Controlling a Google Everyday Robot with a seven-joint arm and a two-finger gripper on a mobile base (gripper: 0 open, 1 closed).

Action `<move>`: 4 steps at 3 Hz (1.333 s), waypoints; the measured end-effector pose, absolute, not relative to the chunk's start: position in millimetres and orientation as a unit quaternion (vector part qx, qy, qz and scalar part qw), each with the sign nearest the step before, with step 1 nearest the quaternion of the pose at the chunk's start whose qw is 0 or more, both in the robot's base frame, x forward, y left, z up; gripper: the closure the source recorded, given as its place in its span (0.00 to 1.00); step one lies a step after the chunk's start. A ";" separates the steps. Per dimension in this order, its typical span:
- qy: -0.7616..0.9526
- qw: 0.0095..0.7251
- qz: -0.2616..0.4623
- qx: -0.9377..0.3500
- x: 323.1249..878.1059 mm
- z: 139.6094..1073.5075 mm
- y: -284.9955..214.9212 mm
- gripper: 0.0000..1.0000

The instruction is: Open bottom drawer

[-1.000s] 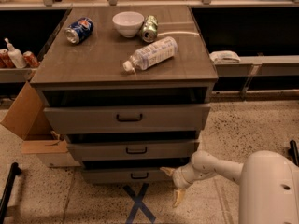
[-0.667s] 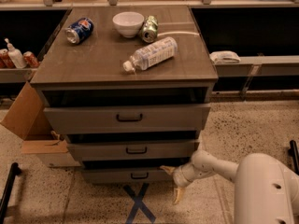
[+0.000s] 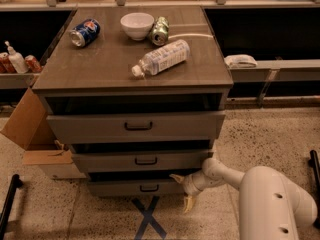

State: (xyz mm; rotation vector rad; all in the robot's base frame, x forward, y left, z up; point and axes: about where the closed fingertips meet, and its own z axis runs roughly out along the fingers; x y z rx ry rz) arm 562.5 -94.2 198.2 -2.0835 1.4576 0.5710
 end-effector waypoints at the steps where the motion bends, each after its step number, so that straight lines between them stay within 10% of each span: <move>1: 0.540 0.267 0.221 -0.767 574.6 181.8 -93.1 0.00; 4: 0.539 0.285 0.204 -0.766 556.1 193.5 -101.3 0.64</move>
Offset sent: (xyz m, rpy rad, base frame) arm 0.0201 -0.0008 -0.0344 0.0341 0.0281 -0.0168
